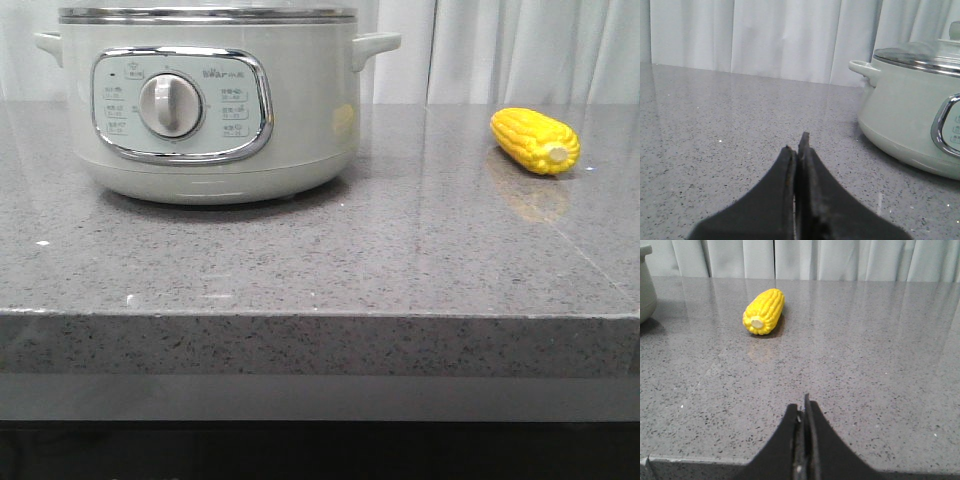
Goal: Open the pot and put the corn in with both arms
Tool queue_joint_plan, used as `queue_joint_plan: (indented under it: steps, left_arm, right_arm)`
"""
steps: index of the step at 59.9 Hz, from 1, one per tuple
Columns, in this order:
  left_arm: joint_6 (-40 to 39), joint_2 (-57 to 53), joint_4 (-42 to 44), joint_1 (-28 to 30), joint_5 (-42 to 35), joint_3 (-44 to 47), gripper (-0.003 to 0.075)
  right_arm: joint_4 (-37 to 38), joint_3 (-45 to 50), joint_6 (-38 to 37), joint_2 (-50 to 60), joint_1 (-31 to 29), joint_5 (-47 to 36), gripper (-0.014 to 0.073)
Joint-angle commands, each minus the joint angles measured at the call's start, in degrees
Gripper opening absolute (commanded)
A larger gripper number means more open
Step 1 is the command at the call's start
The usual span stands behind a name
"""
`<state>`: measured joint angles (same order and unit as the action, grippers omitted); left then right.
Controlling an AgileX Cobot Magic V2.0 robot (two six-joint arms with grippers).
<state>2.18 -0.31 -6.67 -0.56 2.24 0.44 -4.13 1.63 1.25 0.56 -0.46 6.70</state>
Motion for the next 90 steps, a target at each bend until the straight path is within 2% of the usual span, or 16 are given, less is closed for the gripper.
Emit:
queue_joint_plan:
  steps: [1,38,47,56,63,75,90]
  left_arm:
    - [-0.27,-0.89,-0.48,0.08,-4.89,0.59,-0.002]
    - [-0.27,-0.89,-0.48,0.08,-4.89,0.59,-0.002]
    - [-0.27,-0.89,-0.48,0.08,-5.95,0.59,-0.002]
    - [-0.27,-0.89,-0.48,0.08,-10.55,0.16,-0.002]
    - [-0.34,-0.66,-2.15,0.08,-10.43,-3.49,-0.002]
    - [-0.34,2.83,-3.03,0.08,1.62,-15.53,-0.002]
    - [0.77,15.39,-2.81,0.08,16.15,-32.08,-0.002]
  right_arm:
    - [0.33,-0.68,0.2,1.25,-0.37,-5.3,-0.0067]
    - [0.33,-0.68,0.2,1.25,-0.37,-5.3,-0.0067]
    - [0.33,-0.68,0.2,1.25,-0.36,-5.62,-0.0067]
    - [0.33,-0.99,0.2,1.25,-0.36,-7.45,-0.0067]
    - [0.33,-4.05,0.2,1.2,-0.36,-4.95,-0.0067]
    - [0.33,-14.87,0.2,-0.56,-0.36,3.25,-0.0067]
    - [0.33,-31.68,0.2,-10.08,-0.36,10.71,-0.0067]
